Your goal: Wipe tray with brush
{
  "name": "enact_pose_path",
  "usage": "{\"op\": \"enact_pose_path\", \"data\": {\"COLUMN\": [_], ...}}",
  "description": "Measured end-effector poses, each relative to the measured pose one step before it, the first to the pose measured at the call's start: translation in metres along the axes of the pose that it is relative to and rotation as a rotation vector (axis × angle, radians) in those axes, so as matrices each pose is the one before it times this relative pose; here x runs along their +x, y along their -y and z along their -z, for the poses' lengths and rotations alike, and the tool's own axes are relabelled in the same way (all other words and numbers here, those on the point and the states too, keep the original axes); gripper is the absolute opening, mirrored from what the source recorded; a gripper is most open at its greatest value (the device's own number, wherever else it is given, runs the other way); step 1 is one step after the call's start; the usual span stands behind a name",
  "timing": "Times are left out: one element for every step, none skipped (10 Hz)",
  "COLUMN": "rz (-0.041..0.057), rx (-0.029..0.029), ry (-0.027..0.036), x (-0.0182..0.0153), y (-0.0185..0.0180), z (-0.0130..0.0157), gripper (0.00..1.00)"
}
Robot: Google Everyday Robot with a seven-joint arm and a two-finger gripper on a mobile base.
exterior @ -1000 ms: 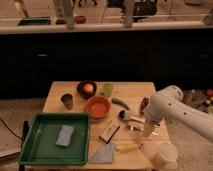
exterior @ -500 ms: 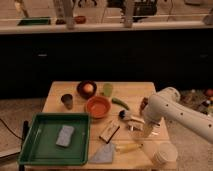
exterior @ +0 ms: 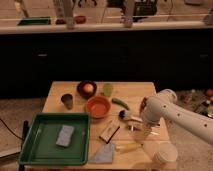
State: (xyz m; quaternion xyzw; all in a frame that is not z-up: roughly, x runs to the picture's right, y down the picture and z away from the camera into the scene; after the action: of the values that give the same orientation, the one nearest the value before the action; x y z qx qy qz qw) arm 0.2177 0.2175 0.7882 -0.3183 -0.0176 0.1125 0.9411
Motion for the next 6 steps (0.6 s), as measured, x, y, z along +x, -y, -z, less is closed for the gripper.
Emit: {"op": "enact_pose_path", "data": {"rz": [0.00481,0.03204,0.04438,0.03234,0.06538,0.07645], "rx": [0.00162,0.01164,0.00793,0.00230,-0.00651,-0.01413], "ry": [-0.00266,-0.00193,0.00050,0.00277,-0.00162,-0.00093], "x": [-0.00005,0.00115,-0.00041,-0.00093,-0.00079,0.00111], "y": [0.00039,0.00486,0.00885,0.00492,0.00509,0.00555], "z": [-0.00239,0.00086,-0.00110,-0.00109,-0.00227,-0.00380], "gripper": [0.80,0.80,0.80,0.80,0.80,0.80]}}
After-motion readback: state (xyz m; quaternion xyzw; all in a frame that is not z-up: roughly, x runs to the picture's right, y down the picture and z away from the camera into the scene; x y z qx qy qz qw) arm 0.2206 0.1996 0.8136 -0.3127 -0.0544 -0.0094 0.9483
